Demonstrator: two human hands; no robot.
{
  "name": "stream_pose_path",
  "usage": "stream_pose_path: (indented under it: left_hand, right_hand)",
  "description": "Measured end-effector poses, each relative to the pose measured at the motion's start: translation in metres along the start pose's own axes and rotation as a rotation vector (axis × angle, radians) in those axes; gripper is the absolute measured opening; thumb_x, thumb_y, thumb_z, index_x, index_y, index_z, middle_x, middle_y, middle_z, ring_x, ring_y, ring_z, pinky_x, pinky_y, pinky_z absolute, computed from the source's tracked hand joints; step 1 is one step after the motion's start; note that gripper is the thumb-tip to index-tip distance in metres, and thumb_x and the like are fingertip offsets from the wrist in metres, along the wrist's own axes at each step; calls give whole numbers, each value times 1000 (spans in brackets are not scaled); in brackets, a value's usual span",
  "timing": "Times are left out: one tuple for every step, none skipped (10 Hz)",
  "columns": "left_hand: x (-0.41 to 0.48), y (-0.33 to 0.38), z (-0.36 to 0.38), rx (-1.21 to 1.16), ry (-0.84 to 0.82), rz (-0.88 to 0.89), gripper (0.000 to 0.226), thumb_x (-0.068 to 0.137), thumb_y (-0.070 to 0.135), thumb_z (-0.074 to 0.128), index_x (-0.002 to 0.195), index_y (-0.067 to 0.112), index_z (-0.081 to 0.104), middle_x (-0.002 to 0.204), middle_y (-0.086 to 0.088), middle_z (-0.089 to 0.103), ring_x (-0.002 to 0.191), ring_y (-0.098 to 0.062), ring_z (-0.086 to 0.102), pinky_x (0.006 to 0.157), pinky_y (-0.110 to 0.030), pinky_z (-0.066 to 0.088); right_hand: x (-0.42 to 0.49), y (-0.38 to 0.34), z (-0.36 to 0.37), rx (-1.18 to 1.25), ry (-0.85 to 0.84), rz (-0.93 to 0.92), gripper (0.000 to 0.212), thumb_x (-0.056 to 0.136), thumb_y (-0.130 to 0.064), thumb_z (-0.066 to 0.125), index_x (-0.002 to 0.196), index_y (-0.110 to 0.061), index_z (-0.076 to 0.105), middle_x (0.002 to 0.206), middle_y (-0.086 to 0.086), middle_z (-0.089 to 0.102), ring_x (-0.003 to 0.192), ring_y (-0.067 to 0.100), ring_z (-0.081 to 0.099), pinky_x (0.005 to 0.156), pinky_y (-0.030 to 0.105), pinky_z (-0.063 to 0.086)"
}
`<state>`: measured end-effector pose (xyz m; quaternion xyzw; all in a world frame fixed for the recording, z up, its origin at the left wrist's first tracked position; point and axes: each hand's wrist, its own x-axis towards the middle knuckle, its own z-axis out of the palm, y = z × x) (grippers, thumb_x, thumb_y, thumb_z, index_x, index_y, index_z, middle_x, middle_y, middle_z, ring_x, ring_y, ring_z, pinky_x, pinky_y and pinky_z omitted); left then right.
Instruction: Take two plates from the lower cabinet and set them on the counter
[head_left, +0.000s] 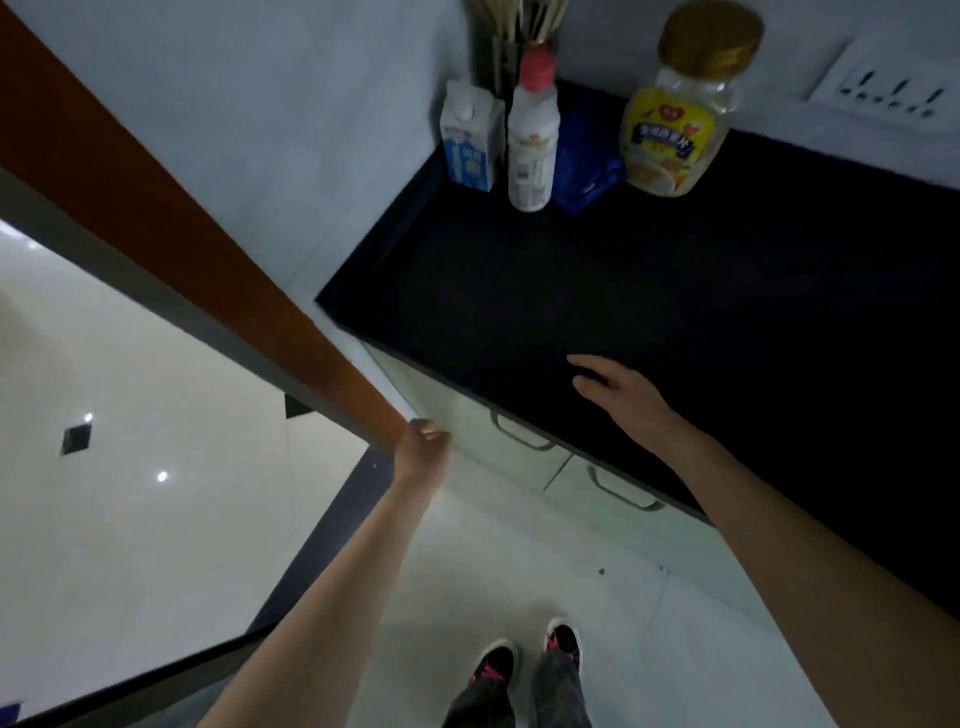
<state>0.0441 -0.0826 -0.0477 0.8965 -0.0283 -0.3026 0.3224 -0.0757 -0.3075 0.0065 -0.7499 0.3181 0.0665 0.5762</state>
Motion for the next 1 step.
stream_pose_path:
  left_hand:
    - [-47,21,-56,-51,94,208,35,96,17,51,131,15,49,125,-6,60,112,-24,60,89,-31,45]
  right_hand:
    - [-61,-37,-23,460,153,-11,54,83,-44,65,133,-26,57,139,1,56,126,20,56,108,41,45]
